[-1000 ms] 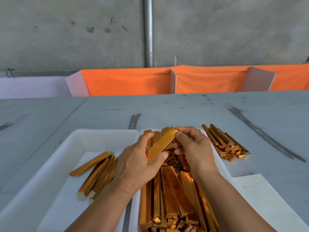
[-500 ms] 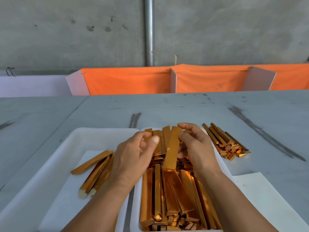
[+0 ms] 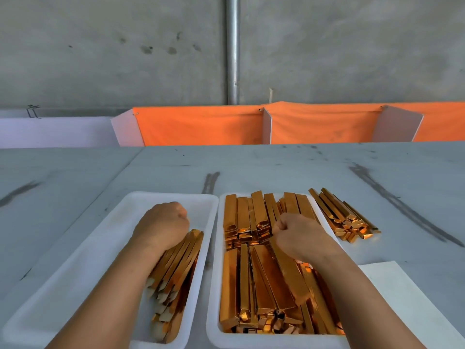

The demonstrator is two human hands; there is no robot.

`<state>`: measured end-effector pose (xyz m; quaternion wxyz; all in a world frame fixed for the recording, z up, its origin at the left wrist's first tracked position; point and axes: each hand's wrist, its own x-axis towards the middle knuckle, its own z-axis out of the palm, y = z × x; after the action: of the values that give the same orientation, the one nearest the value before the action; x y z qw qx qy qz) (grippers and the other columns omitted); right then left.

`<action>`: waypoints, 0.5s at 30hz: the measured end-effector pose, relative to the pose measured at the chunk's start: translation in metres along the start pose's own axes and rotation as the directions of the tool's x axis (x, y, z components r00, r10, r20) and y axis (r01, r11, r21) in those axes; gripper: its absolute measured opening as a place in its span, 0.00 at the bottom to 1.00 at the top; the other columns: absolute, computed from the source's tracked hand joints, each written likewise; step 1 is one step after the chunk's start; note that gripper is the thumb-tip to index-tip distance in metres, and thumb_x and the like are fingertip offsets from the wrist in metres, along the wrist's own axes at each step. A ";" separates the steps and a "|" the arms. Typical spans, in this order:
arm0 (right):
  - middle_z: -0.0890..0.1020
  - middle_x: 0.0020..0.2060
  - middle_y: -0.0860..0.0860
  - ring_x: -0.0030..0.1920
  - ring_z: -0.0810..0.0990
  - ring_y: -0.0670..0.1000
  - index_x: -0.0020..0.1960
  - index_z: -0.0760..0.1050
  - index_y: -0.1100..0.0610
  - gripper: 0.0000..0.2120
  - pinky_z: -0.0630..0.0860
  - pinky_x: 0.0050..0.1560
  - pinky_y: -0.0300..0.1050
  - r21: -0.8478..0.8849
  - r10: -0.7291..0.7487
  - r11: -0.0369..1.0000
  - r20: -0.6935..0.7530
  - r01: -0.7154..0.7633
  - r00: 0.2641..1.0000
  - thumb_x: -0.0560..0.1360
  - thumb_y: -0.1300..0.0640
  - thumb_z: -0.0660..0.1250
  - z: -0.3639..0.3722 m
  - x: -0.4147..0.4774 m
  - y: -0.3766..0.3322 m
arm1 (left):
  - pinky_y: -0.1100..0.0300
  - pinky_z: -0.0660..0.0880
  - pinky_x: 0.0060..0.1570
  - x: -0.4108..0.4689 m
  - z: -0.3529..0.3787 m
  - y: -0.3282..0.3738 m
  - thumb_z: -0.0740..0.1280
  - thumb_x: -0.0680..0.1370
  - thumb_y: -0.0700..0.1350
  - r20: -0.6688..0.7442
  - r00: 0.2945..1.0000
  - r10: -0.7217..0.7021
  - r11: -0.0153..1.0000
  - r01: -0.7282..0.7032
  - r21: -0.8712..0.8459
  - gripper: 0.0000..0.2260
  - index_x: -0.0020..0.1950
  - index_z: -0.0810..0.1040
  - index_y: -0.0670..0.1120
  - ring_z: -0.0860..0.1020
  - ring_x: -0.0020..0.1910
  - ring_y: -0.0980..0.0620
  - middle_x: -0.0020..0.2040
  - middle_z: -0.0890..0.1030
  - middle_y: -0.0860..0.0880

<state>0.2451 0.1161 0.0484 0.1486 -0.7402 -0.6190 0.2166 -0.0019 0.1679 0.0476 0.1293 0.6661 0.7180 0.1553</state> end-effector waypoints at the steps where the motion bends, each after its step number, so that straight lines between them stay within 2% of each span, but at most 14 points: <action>1: 0.79 0.53 0.48 0.56 0.76 0.51 0.54 0.74 0.51 0.08 0.78 0.59 0.49 -0.028 -0.002 1.000 0.018 0.002 1.000 0.79 0.59 0.59 0.000 -0.002 0.000 | 0.59 0.71 0.48 0.001 -0.001 -0.007 0.60 0.80 0.43 0.045 0.999 -0.022 0.997 0.019 0.069 0.10 0.58 0.78 0.46 0.76 0.52 0.49 0.56 0.79 0.48; 4: 0.78 0.55 0.49 0.57 0.76 0.51 0.59 0.74 0.52 0.10 0.77 0.61 0.49 -0.111 -0.008 0.994 0.035 0.011 0.999 0.80 0.59 0.60 -0.002 -0.006 0.001 | 0.60 0.70 0.37 0.004 0.000 -0.028 0.61 0.78 0.45 0.137 0.988 -0.075 0.979 0.047 0.198 0.07 0.43 0.76 0.46 0.75 0.38 0.51 0.39 0.77 0.49; 6: 0.79 0.52 0.49 0.56 0.78 0.51 0.58 0.74 0.52 0.09 0.77 0.59 0.48 -0.168 -0.005 0.986 0.039 0.011 0.999 0.80 0.58 0.60 -0.002 -0.007 0.002 | 0.61 0.67 0.33 0.005 0.007 -0.041 0.63 0.77 0.49 0.178 0.976 -0.127 0.969 0.084 0.233 0.07 0.41 0.74 0.47 0.72 0.34 0.52 0.34 0.73 0.50; 8: 0.78 0.46 0.49 0.52 0.79 0.51 0.52 0.74 0.53 0.05 0.79 0.57 0.47 -0.215 0.005 0.976 0.056 0.007 0.998 0.79 0.59 0.60 -0.001 -0.007 0.004 | 0.60 0.70 0.36 0.003 0.016 -0.051 0.64 0.75 0.53 0.184 0.965 -0.186 0.959 0.137 0.250 0.09 0.45 0.73 0.48 0.75 0.38 0.51 0.38 0.75 0.50; 11: 0.76 0.43 0.48 0.50 0.79 0.51 0.49 0.72 0.53 0.04 0.79 0.56 0.46 -0.243 0.009 0.970 0.060 0.006 0.998 0.79 0.59 0.60 0.001 -0.007 0.006 | 0.57 0.75 0.45 0.000 0.027 -0.060 0.65 0.76 0.58 0.131 0.954 -0.271 0.936 0.229 0.267 0.19 0.60 0.68 0.47 0.76 0.48 0.49 0.53 0.75 0.47; 13: 0.77 0.43 0.48 0.50 0.79 0.50 0.49 0.73 0.52 0.04 0.79 0.56 0.46 -0.225 0.011 0.974 0.033 -0.003 0.999 0.79 0.59 0.60 0.003 -0.008 0.008 | 0.58 0.75 0.44 0.000 0.031 -0.062 0.64 0.77 0.57 0.115 0.951 -0.286 0.933 0.248 0.261 0.19 0.62 0.67 0.47 0.76 0.47 0.50 0.51 0.75 0.48; 15: 0.78 0.46 0.48 0.51 0.78 0.49 0.52 0.75 0.52 0.06 0.79 0.57 0.46 -0.210 0.016 0.978 0.013 -0.013 1.000 0.79 0.58 0.61 0.005 -0.007 0.010 | 0.60 0.74 0.40 0.001 0.035 -0.062 0.63 0.78 0.54 0.119 0.956 -0.268 0.933 0.227 0.280 0.13 0.58 0.71 0.47 0.77 0.42 0.53 0.45 0.77 0.50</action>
<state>0.2502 0.1068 0.0397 0.0637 -0.7545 -0.6341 0.1566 -0.0447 0.1666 -0.0088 0.1138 0.5913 0.7983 -0.0112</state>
